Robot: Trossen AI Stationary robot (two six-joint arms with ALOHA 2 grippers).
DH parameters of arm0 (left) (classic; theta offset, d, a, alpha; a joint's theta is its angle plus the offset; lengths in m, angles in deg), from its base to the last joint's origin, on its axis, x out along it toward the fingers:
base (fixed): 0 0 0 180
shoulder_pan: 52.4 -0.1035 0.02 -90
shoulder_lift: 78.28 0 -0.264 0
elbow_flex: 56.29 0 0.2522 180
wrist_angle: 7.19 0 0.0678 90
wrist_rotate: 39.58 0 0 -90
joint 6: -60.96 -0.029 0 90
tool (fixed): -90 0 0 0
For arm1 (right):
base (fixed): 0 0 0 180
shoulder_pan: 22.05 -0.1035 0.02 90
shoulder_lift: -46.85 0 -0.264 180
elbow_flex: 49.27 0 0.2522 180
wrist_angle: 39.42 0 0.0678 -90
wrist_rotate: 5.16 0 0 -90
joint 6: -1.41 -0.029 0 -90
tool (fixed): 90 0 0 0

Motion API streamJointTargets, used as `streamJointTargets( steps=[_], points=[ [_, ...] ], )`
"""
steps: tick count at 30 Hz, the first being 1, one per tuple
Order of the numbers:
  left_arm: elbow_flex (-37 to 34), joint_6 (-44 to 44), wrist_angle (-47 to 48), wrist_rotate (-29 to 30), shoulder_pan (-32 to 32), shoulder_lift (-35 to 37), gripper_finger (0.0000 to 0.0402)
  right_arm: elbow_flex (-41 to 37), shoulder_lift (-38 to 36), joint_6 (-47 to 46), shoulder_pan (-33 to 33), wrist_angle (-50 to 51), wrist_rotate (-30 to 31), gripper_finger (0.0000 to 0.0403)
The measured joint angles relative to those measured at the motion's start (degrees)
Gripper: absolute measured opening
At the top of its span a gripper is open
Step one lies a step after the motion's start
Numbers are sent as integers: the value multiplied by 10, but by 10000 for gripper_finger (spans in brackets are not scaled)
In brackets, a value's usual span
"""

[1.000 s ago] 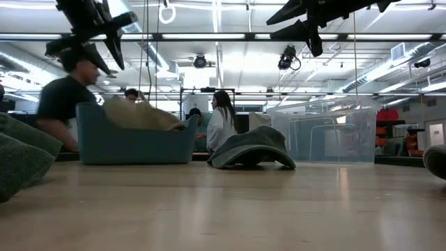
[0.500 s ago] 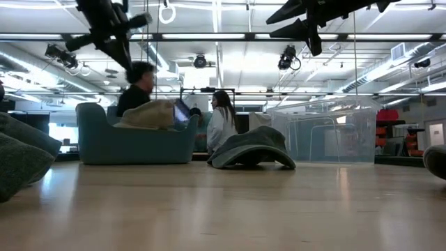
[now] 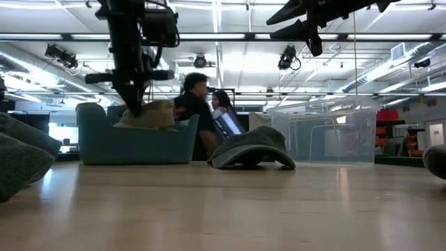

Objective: Pick & Place hat
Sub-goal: Put the brown cap into the blue bin, then put the top black cap into the transparent bin

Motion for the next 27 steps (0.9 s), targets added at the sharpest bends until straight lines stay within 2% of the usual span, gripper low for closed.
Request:
streamJointTargets(
  steps=[6,15,20,27],
  points=[
    [0,-62,-58,-22,-50,-41,4,0,0,0,0,5,0,144],
    [1,-160,-81,-155,-111,-111,4,0,0,1,0,13,0,144],
    [9,-168,-73,-179,-109,-96,4,0,0,2,0,12,0,144],
    [91,-172,-46,-168,-63,-33,4,0,0,2,0,12,0,144]
  ],
)
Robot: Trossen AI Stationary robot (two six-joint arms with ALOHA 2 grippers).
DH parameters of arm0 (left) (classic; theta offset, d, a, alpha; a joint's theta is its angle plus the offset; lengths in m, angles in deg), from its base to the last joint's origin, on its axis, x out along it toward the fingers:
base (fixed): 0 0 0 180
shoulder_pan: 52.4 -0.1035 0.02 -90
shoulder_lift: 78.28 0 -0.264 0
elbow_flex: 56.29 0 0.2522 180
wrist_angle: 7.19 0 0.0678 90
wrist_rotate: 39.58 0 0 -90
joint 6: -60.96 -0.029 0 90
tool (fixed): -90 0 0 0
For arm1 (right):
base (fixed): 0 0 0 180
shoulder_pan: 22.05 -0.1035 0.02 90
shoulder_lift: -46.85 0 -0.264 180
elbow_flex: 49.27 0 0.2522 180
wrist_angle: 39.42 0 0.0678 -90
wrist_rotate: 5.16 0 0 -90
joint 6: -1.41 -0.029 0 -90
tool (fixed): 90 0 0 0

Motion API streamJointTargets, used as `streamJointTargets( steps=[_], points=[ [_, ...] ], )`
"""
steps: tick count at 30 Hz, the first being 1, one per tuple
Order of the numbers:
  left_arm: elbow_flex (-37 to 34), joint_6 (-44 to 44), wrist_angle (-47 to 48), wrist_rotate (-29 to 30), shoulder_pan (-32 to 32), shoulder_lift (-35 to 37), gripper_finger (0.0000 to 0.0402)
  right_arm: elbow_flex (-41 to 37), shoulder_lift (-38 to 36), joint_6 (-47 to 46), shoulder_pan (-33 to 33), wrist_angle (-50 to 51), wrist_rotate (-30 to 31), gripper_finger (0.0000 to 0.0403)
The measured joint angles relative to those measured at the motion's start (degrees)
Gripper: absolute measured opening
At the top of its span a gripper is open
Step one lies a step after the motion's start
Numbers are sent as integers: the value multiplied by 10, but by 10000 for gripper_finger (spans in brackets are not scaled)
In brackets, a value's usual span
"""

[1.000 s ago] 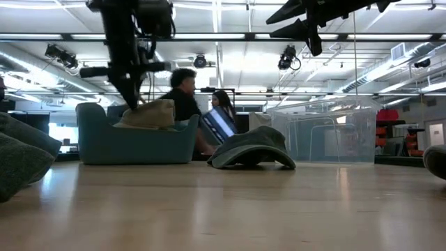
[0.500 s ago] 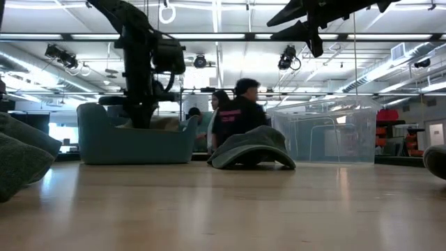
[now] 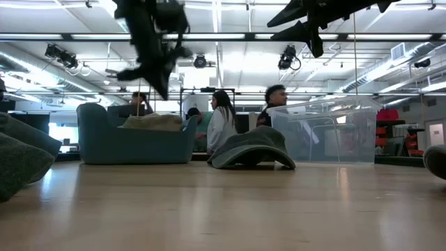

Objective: Pick & Place hat
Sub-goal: Put the top black cap into the transparent bin

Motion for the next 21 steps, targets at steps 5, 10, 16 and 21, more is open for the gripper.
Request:
streamJointTargets(
  steps=[5,10,16,21],
  points=[
    [59,-43,-3,7,48,20,6,0,0,23,0,0,-17,144],
    [88,-73,0,9,91,21,38,0,0,25,0,2,-59,144],
    [91,-75,-1,9,134,21,104,0,0,10,-6,12,-81,144],
    [91,-73,-15,12,157,21,139,0,2,9,-20,41,-76,144]
  ],
)
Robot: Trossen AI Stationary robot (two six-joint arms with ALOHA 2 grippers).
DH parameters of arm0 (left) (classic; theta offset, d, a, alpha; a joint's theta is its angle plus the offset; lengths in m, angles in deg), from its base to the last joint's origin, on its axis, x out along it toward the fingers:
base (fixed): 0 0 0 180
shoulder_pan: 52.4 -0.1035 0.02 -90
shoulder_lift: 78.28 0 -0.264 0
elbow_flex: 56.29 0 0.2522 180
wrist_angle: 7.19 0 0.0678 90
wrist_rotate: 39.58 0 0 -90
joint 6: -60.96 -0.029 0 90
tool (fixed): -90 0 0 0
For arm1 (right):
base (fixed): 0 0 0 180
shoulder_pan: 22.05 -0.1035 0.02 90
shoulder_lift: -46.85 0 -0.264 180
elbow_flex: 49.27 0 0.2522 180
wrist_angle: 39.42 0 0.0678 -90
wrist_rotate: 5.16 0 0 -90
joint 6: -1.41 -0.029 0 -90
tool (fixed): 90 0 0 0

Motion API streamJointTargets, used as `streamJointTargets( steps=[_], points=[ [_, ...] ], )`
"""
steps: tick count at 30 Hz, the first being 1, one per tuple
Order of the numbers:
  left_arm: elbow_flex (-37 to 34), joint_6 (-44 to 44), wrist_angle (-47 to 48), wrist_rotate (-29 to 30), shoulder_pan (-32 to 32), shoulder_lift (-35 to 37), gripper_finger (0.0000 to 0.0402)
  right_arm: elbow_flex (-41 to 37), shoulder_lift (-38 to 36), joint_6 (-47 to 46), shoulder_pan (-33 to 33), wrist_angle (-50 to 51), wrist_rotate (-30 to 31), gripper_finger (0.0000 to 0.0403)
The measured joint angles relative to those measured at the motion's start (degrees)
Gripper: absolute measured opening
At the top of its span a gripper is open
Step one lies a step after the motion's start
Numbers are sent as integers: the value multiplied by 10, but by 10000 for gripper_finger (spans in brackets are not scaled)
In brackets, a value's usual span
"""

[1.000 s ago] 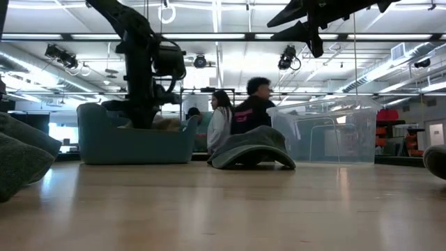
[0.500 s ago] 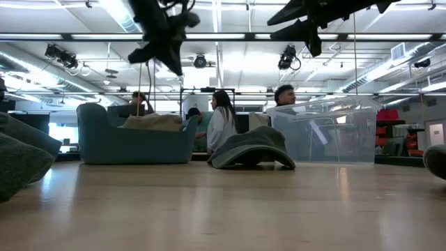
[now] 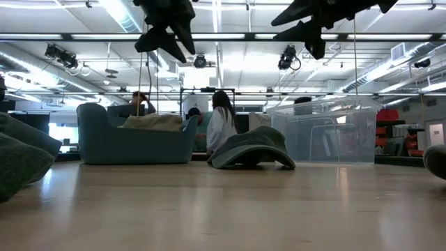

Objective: Pick & Place hat
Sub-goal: Put the top black cap into the transparent bin

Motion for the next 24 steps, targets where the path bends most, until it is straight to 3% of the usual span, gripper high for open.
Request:
streamJointTargets(
  steps=[6,10,17,24],
  points=[
    [0,0,-27,0,11,0,145,0,39,42,-7,-46,-13,146],
    [0,0,-30,1,11,0,139,2,78,78,-7,-94,-35,169],
    [0,2,-44,0,11,0,138,100,156,293,13,35,-29,251],
    [0,2,-50,0,11,0,138,238,291,342,47,235,-28,273]
  ],
)
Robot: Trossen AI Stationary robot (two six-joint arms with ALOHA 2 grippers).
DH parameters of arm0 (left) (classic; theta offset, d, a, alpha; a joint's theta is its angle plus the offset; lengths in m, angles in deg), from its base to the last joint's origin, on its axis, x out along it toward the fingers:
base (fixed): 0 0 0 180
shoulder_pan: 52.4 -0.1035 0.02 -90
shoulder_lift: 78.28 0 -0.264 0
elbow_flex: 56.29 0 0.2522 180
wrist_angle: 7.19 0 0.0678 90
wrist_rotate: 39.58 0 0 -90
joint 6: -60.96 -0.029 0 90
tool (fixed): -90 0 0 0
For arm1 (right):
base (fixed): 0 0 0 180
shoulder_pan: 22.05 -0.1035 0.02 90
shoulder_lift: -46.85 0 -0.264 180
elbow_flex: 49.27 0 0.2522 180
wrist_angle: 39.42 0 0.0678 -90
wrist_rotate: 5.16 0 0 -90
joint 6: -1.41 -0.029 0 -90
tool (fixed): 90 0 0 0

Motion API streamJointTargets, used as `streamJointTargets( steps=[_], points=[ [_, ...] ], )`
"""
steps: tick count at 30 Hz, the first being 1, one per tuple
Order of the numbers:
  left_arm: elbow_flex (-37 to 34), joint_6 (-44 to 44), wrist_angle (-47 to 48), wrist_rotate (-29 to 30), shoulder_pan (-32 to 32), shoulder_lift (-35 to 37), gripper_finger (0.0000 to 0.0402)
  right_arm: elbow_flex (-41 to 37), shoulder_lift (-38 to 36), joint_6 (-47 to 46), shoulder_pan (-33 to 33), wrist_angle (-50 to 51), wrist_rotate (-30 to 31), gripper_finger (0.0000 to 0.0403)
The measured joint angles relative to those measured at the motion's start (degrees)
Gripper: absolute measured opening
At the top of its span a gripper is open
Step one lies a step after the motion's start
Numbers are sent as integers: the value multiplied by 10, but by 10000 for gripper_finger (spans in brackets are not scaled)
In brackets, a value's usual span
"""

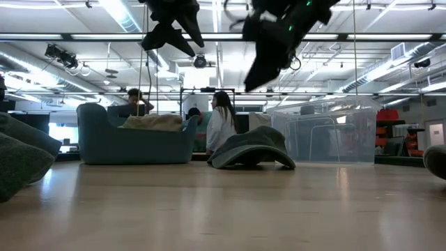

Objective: Pick & Place hat
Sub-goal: Put the top black cap into the transparent bin

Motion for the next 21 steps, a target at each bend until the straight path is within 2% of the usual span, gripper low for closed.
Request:
streamJointTargets(
  steps=[5,8,10,17,21],
  points=[
    [0,0,-2,0,0,0,138,24,73,66,13,22,5,263],
    [0,0,-3,0,0,0,138,24,105,86,19,21,42,260],
    [0,0,-3,0,0,0,138,24,121,82,27,20,65,260],
    [0,-1,-2,0,0,0,138,25,169,47,52,25,59,258],
    [0,-1,-2,0,0,0,138,25,174,36,54,53,56,232]
  ],
)
